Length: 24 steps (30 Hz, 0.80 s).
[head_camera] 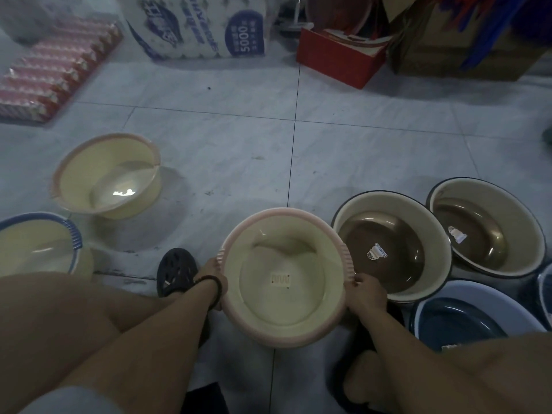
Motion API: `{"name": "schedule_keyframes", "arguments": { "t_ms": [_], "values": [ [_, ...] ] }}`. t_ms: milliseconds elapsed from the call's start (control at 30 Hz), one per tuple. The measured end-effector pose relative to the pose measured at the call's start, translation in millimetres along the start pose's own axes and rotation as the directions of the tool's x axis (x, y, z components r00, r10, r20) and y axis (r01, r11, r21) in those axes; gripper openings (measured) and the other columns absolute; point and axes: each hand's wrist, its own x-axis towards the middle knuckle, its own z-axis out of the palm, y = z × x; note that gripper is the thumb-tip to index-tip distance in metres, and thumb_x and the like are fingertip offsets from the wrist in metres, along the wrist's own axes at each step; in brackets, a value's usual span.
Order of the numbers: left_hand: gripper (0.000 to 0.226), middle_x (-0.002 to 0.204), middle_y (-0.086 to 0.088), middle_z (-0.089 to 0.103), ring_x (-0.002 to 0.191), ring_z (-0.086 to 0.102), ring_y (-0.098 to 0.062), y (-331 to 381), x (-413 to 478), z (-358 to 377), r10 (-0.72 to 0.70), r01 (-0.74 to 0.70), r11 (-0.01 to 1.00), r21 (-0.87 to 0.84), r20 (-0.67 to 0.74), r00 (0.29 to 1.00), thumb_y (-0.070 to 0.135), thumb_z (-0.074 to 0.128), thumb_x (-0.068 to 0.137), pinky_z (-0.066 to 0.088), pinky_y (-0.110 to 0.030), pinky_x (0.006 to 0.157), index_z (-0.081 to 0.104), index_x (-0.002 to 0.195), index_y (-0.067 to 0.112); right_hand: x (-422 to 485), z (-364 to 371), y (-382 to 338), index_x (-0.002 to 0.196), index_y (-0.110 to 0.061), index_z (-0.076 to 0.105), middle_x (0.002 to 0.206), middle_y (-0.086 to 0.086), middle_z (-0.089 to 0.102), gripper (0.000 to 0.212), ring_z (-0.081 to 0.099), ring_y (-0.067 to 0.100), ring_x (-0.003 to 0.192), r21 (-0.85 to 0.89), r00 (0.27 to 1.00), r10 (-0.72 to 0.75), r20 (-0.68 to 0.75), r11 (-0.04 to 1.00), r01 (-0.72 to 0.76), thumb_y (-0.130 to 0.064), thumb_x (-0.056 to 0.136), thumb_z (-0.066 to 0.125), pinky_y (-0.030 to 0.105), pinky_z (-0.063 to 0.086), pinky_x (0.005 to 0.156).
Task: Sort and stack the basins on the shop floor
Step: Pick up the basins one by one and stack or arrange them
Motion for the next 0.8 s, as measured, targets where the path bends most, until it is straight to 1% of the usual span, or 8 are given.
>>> {"name": "schedule_keyframes", "arguments": {
  "t_ms": [100,233,300,400,467,600,700,800],
  "values": [
    [0.048,0.145,-0.017,0.049,0.124,0.052,-0.028,0.2,2.0,-0.4,-0.033,0.033,0.999,-0.038,0.002,0.999,0.002,0.051,0.098,0.04,-0.027,0.095,0.043,0.144,0.008,3.4,-1.3,-1.7,0.11,-0.007,0.08,0.114,0.017,0.077,0.026,0.069,0.038,0.11,-0.015,0.999,0.026,0.021,1.0,-0.026,-0.018,0.091,0.067,0.035,0.051,0.09],
    [0.051,0.142,-0.02,0.047,0.119,0.055,-0.041,9.2,-10.0,-1.1,-0.096,0.097,0.994,-0.054,0.019,0.995,0.014,0.053,0.098,0.056,-0.046,0.072,0.035,0.147,0.012,4.4,-4.1,-13.5,0.116,-0.001,0.075,0.12,0.021,0.073,0.032,0.066,0.04,0.115,-0.063,0.992,0.108,0.068,0.993,-0.104,-0.017,0.09,0.065,0.035,0.051,0.089],
    [0.063,0.147,-0.022,0.042,0.124,0.052,-0.042,19.8,-22.4,-3.0,-0.113,0.112,0.99,-0.084,-0.007,0.994,0.026,0.055,0.098,0.055,-0.048,0.084,0.025,0.152,0.009,-3.9,-5.3,-27.5,0.127,0.005,0.06,0.132,0.027,0.064,0.046,0.06,0.044,0.124,-0.085,0.989,0.13,0.07,0.989,-0.124,-0.021,0.09,0.065,0.041,0.049,0.098],
    [0.058,0.14,-0.017,0.049,0.118,0.056,-0.037,37.1,-45.7,-17.9,0.042,-0.04,0.997,0.06,-0.026,0.999,0.034,0.056,0.096,0.052,-0.047,0.097,0.034,0.146,0.013,-33.9,-0.6,-52.9,0.144,-0.011,0.042,0.144,0.022,0.049,0.063,0.048,0.042,0.133,-0.246,0.999,-0.033,0.025,0.969,0.038,-0.029,0.087,0.062,0.049,0.044,0.108],
    [0.056,0.137,-0.013,0.053,0.116,0.056,-0.033,49.3,-63.6,-42.5,0.18,-0.193,0.944,0.268,0.071,0.981,0.039,0.056,0.095,0.051,-0.044,0.096,0.041,0.144,0.016,-55.7,8.1,-78.0,0.137,-0.013,0.051,0.138,0.017,0.055,0.051,0.054,0.037,0.127,-0.305,0.972,-0.218,0.086,0.923,0.234,-0.03,0.09,0.06,0.044,0.048,0.103],
    [0.054,0.142,-0.008,0.056,0.124,0.056,-0.028,80.2,-96.6,-129.0,0.338,-0.363,0.756,0.545,0.151,0.929,0.05,0.051,0.097,0.046,-0.038,0.101,0.057,0.138,0.016,-93.7,23.0,-148.8,0.1,-0.015,0.063,0.087,0.002,0.065,0.016,0.061,0.018,0.078,-0.007,0.869,-0.439,0.228,0.892,0.452,-0.03,0.099,0.06,0.04,0.056,0.072],
    [0.047,0.135,-0.004,0.061,0.115,0.061,-0.026,80.9,-114.1,-202.2,0.409,-0.356,0.697,0.622,0.063,0.911,0.05,0.048,0.1,0.05,-0.035,0.094,0.065,0.131,0.019,-117.3,33.8,-196.5,0.117,-0.018,0.065,0.106,0.007,0.07,0.024,0.066,0.025,0.096,0.109,0.805,-0.507,0.308,0.859,0.5,-0.033,0.098,0.063,0.038,0.053,0.085],
    [0.041,0.129,-0.003,0.064,0.108,0.061,-0.026,52.9,-110.6,-256.1,0.39,-0.271,0.74,0.616,-0.064,0.919,0.048,0.05,0.1,0.049,-0.035,0.086,0.067,0.127,0.022,-129.7,51.2,-236.0,0.113,-0.016,0.069,0.11,0.006,0.07,0.027,0.066,0.028,0.105,0.115,0.76,-0.525,0.384,0.844,0.524,-0.034,0.093,0.067,0.041,0.055,0.095]
  ]
}}
